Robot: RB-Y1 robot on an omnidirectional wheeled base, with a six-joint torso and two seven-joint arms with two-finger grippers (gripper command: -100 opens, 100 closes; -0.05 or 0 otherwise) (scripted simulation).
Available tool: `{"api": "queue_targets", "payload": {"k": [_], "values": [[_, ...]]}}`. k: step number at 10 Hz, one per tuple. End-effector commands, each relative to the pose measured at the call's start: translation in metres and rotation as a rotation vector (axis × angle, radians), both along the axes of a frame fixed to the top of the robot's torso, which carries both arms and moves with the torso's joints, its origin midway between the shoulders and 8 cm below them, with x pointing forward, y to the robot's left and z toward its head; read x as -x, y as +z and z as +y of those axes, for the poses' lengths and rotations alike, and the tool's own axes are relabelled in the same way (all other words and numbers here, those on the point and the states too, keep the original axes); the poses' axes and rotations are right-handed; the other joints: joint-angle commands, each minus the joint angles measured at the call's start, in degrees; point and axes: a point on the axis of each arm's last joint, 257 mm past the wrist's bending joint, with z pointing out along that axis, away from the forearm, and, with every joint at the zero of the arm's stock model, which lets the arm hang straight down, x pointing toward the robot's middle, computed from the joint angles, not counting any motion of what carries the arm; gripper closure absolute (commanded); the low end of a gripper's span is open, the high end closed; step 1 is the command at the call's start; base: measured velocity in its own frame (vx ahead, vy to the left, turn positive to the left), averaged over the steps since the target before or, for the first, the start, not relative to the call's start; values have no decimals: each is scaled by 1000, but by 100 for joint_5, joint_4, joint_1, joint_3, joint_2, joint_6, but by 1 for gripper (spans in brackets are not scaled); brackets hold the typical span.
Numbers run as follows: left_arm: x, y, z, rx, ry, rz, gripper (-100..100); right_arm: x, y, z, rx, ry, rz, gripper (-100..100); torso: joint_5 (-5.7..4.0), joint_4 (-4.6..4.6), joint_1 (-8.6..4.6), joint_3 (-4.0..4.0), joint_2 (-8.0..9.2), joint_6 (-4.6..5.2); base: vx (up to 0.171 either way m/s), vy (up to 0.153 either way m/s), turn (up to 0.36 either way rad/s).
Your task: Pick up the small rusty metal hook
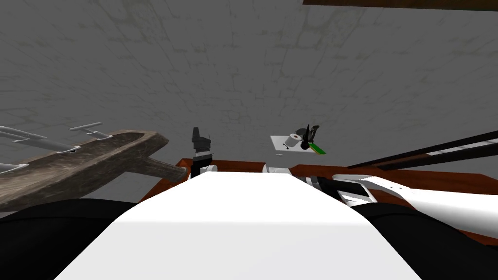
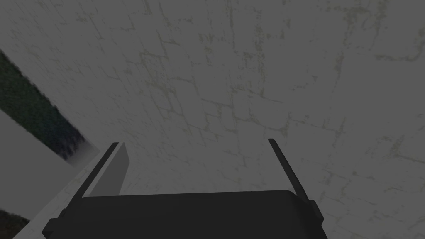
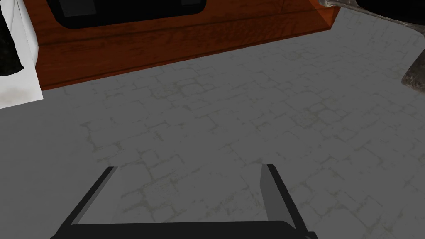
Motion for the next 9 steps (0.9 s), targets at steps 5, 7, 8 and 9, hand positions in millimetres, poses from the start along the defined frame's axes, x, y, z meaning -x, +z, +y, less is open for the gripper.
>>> {"api": "queue_targets", "payload": {"k": [5, 7, 8, 9], "values": [[0, 0, 0, 0, 0, 0, 0, 37, -4, -25, 76, 7, 133, -100, 0, 2, 5, 4, 7, 0, 68, -6, 73], [0, 0, 0, 0, 0, 0, 0, 38, -2, -32, 105, 32, 142, -100, 0, -2, 2, -5, -8, -1, 70, -12, 58], [0, 0, 0, 0, 0, 0, 0, 52, -2, -41, 124, 14, 193, -100, 0, 1, 4, 4, 7, 1, 85, -5, 147], [0, 0, 0, 0, 0, 0, 0, 53, -1, -47, 147, 33, 199, -100, 1, 0, 5, -1, -3, -3, 95, -10, 98]]}}
